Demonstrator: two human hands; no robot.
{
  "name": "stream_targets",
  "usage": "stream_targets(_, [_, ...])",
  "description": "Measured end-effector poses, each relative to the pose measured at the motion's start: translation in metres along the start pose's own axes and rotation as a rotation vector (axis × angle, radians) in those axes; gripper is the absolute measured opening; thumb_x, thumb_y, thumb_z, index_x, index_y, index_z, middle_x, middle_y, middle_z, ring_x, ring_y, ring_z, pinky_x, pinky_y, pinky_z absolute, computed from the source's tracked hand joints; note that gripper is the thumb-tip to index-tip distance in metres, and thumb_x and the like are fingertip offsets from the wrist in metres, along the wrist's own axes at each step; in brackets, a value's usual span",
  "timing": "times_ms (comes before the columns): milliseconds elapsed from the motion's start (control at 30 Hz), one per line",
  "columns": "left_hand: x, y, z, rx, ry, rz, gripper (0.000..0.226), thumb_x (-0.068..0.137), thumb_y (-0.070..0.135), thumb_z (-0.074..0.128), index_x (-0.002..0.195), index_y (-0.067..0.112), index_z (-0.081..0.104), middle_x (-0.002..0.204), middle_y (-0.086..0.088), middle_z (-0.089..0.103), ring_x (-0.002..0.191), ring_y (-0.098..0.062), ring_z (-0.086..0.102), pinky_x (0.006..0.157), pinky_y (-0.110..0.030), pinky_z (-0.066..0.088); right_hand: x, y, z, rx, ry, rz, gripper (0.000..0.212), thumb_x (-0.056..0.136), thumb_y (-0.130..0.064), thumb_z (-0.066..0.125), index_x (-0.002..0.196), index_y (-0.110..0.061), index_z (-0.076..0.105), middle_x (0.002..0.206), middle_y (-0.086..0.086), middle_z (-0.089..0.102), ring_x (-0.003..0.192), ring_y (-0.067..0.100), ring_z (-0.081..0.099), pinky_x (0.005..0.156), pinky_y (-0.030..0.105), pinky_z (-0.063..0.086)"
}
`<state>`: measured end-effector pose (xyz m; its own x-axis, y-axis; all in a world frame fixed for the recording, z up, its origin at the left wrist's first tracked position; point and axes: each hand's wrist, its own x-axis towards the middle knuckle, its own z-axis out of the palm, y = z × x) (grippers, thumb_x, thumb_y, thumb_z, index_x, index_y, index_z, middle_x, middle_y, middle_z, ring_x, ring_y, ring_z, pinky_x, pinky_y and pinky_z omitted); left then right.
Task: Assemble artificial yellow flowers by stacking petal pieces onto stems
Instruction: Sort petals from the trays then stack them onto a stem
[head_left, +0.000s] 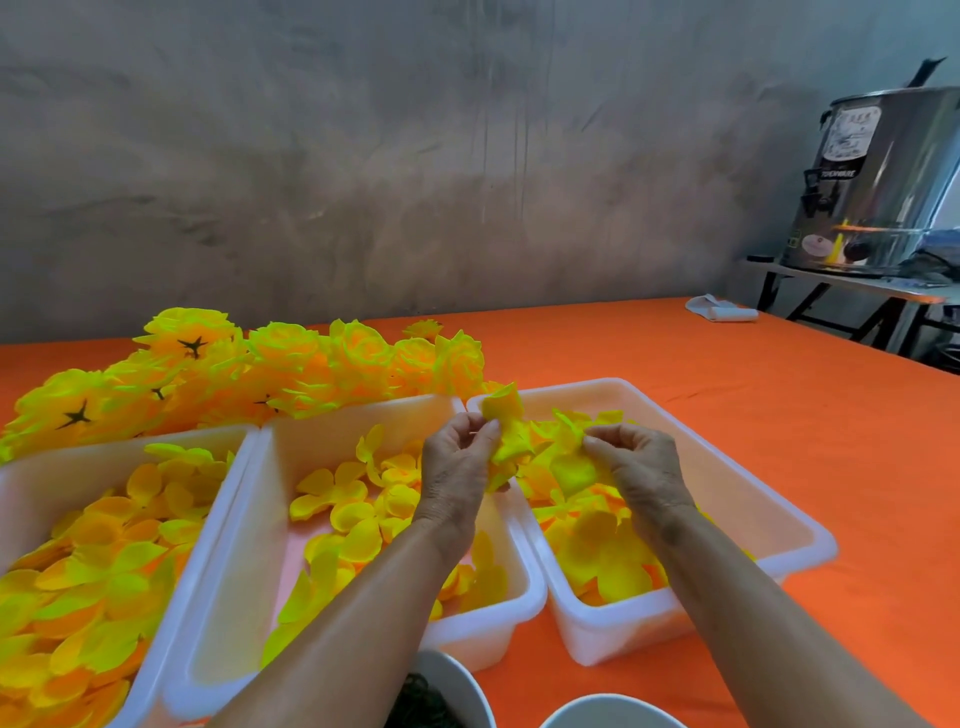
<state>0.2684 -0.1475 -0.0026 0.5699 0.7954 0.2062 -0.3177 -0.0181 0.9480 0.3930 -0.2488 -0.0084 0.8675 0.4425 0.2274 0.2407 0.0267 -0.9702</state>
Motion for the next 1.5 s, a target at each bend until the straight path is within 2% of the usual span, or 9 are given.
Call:
stream_targets(133, [0.001, 0.005, 0.0, -0.145, -0.012, -0.09, 0.016, 0.092, 0.01, 0.058, 0.081, 0.018, 0.067, 0.06, 0.009, 0.067, 0.051, -0.003, 0.061, 0.047, -0.017, 0.05, 0.001, 0.005, -0.001, -0.22, -0.034, 0.025, 0.013, 0.081, -0.007, 0.069, 0.072, -0.017, 0.068, 0.076, 0.006, 0.066, 0.077, 0.018, 0.058, 0.073, 0.028, 0.042])
stream_targets(267, [0.002, 0.007, 0.0, -0.227, -0.03, -0.173, 0.013, 0.09, 0.01, 0.058, 0.082, 0.017, 0.066, 0.062, 0.007, 0.067, 0.052, -0.005, 0.06, 0.051, -0.022, 0.05, -0.001, 0.003, 0.0, -0.443, -0.029, -0.023, 0.02, 0.078, -0.006, 0.07, 0.096, -0.012, 0.075, 0.105, 0.009, 0.071, 0.1, 0.02, 0.062, 0.088, 0.027, 0.044])
stream_targets(333, [0.004, 0.007, 0.0, -0.254, -0.053, -0.198, 0.013, 0.091, 0.01, 0.057, 0.083, 0.016, 0.065, 0.064, 0.004, 0.068, 0.053, -0.007, 0.059, 0.053, -0.024, 0.05, -0.003, -0.008, 0.0, -0.2, -0.011, -0.081, 0.017, 0.083, -0.009, 0.067, 0.098, -0.01, 0.074, 0.104, 0.01, 0.071, 0.094, 0.015, 0.062, 0.085, 0.026, 0.045])
stream_targets(433, [0.004, 0.006, 0.001, -0.251, -0.122, -0.199, 0.013, 0.091, 0.009, 0.056, 0.085, 0.015, 0.066, 0.064, 0.003, 0.068, 0.052, -0.008, 0.06, 0.049, -0.023, 0.052, -0.01, -0.018, 0.002, 0.238, -0.271, 0.043, 0.017, 0.079, -0.022, 0.066, 0.094, -0.016, 0.072, 0.089, 0.0, 0.073, 0.076, 0.007, 0.064, 0.069, 0.022, 0.051])
stream_targets(533, [0.002, 0.004, 0.004, -0.198, -0.21, -0.205, 0.011, 0.092, 0.015, 0.056, 0.092, 0.01, 0.066, 0.074, -0.005, 0.068, 0.057, -0.012, 0.062, 0.054, -0.026, 0.055, -0.015, -0.017, 0.004, 0.181, -0.405, 0.032, 0.02, 0.074, -0.009, 0.071, 0.092, -0.017, 0.068, 0.072, -0.01, 0.07, 0.064, 0.002, 0.063, 0.056, 0.017, 0.051])
stream_targets(700, [0.001, 0.007, 0.006, -0.169, -0.247, -0.153, 0.049, 0.079, 0.05, 0.053, 0.103, 0.008, 0.066, 0.09, -0.01, 0.071, 0.079, -0.02, 0.068, 0.068, -0.033, 0.058, -0.01, -0.017, 0.0, 0.24, -0.247, 0.109, 0.015, 0.079, 0.0, 0.069, 0.082, -0.013, 0.061, 0.067, -0.001, 0.065, 0.053, 0.006, 0.062, 0.05, 0.02, 0.05])
stream_targets(900, [-0.001, -0.003, 0.004, 0.023, -0.138, -0.046, 0.007, 0.087, 0.002, 0.062, 0.085, 0.008, 0.062, 0.081, -0.009, 0.065, 0.068, -0.015, 0.064, 0.058, -0.027, 0.056, -0.011, -0.013, 0.002, 0.168, -0.243, 0.077, 0.023, 0.069, 0.001, 0.076, 0.069, -0.014, 0.06, 0.054, -0.004, 0.065, 0.047, 0.007, 0.059, 0.048, 0.021, 0.044])
stream_targets(1233, [-0.005, 0.002, 0.004, 0.074, -0.177, 0.007, 0.038, 0.074, 0.014, 0.077, 0.106, 0.017, 0.057, 0.098, -0.009, 0.06, 0.072, -0.015, 0.064, 0.055, -0.028, 0.056, -0.012, -0.012, 0.001, 0.143, -0.23, 0.029, 0.022, 0.071, -0.008, 0.077, 0.062, -0.015, 0.059, 0.053, -0.006, 0.062, 0.046, 0.004, 0.053, 0.046, 0.02, 0.038])
stream_targets(1500, [-0.008, 0.001, 0.007, 0.218, -0.228, 0.049, 0.021, 0.072, 0.003, 0.079, 0.076, 0.015, 0.062, 0.085, -0.009, 0.058, 0.075, -0.014, 0.058, 0.055, -0.022, 0.054, -0.013, -0.012, 0.002, 0.17, -0.249, -0.013, 0.033, 0.07, -0.011, 0.078, 0.063, -0.014, 0.046, 0.047, -0.006, 0.052, 0.039, 0.004, 0.043, 0.04, 0.018, 0.031])
